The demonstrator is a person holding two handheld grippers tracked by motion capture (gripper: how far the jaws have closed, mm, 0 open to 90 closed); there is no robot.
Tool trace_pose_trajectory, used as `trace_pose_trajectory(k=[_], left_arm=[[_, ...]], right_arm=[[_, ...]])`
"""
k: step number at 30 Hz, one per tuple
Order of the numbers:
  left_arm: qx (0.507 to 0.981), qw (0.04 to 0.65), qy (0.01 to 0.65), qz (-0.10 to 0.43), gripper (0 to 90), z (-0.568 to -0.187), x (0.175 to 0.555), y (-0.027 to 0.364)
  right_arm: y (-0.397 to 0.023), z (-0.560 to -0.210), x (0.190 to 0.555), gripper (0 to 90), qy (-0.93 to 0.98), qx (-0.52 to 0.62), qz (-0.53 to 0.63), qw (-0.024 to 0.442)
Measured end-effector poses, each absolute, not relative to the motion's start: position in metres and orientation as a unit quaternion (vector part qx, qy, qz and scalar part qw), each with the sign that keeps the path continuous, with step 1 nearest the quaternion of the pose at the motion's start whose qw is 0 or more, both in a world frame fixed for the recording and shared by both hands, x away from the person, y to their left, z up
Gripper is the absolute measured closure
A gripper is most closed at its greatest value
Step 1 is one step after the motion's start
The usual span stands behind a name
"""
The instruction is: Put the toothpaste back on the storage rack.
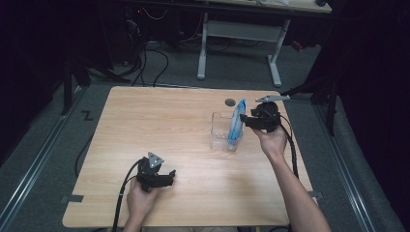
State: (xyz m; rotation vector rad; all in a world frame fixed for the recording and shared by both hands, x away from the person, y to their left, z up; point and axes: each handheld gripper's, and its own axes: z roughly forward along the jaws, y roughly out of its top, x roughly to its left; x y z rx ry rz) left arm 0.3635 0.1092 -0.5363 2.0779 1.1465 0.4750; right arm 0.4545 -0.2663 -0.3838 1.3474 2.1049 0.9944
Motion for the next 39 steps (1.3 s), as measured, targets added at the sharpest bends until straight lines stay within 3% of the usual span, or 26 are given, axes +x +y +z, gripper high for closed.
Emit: trace_pose_trajectory(k=[39], left_arm=[[0.803, 0.353, 0.443, 0.184, 16.7, -0.536, 0.364, 0.109]], right_arm=[[-0.289, -0.375, 0.425, 47.3, 0.742, 0.485, 0.396, 0.241]])
